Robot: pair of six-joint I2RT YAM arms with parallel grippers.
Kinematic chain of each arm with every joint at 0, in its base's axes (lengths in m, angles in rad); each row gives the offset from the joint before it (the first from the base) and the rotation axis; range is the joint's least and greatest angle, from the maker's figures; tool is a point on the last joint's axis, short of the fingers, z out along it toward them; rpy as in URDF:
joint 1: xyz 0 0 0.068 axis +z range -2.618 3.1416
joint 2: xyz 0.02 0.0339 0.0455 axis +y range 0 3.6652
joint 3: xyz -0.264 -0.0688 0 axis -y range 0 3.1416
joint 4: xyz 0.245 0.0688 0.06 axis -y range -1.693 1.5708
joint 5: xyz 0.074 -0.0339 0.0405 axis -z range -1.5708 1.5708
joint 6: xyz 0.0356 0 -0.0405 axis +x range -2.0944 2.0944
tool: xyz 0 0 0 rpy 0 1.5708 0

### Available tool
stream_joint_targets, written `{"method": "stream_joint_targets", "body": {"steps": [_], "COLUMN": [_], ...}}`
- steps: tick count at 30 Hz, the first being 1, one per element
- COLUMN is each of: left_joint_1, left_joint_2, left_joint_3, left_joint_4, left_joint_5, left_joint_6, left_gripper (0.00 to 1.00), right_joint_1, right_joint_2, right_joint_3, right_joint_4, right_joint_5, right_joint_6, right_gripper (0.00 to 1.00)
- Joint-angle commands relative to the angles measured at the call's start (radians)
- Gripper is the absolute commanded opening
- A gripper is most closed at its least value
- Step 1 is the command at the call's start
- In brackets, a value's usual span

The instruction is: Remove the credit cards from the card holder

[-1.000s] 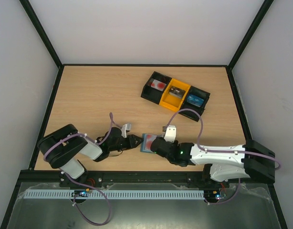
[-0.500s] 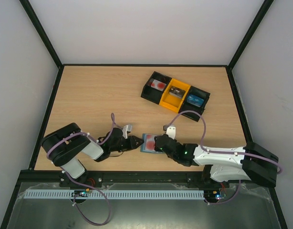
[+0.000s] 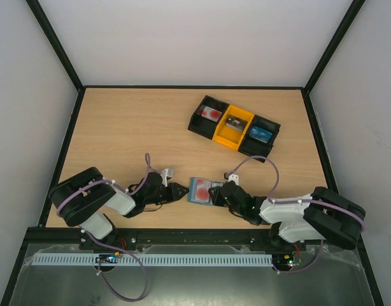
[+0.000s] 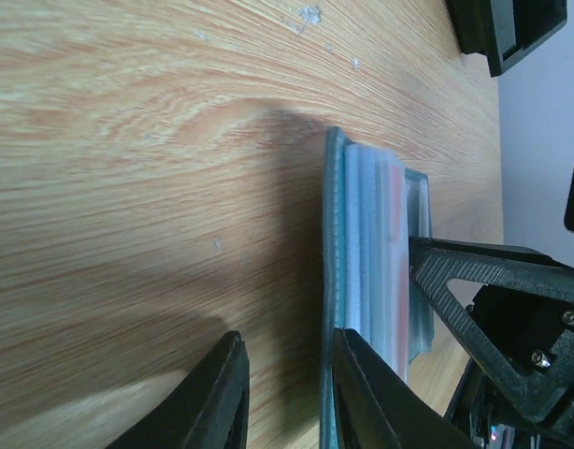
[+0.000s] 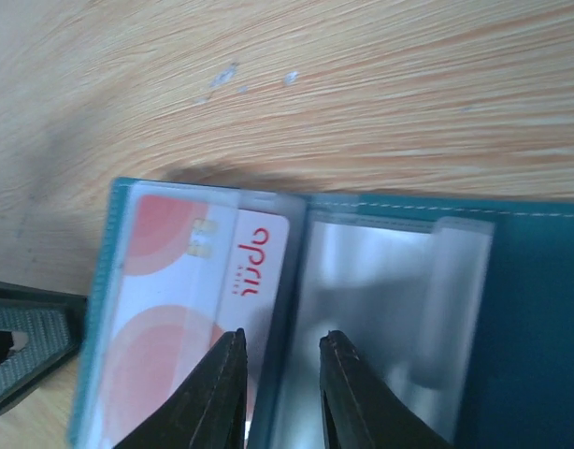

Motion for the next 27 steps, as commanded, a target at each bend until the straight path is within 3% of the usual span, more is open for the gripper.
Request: {"method": "stream_joint_targets", "body": {"steps": [1,10,15,27], "left_joint_1": [-0.006,-0.006,-0.006,-0.006], "left_joint_2": [-0.070,-0.331,-0.417,-0.295], "left_joint_3": [-0.018,-0.026,0.008,-0.025], "left_joint_4": [-0.108,-0.387,-0.458,-0.313], "left_joint_5": [-0.044,-0.177,-0.176,-0.090], "left_joint_6": [0.011,0.030,0.057,0.093], "left_gripper": [0.26,0.27,0.29,0.21], "right_joint_1": [-0.013,-0.012,-0.013,-0.013], "right_joint_2": [0.067,0.186,0.259,0.273], "right_joint_3": [-0.025,0.042,0.079,0.071], "right_joint_4": [0.197,0.278,0.327,0.334], "right_joint_5": [-0.104,-0.169,-0.223,-0.246], "right_joint_6": [-0.012,-0.105,-0.138,-0.061], "right_gripper": [0.23,0.18,0.16,0.19]}}
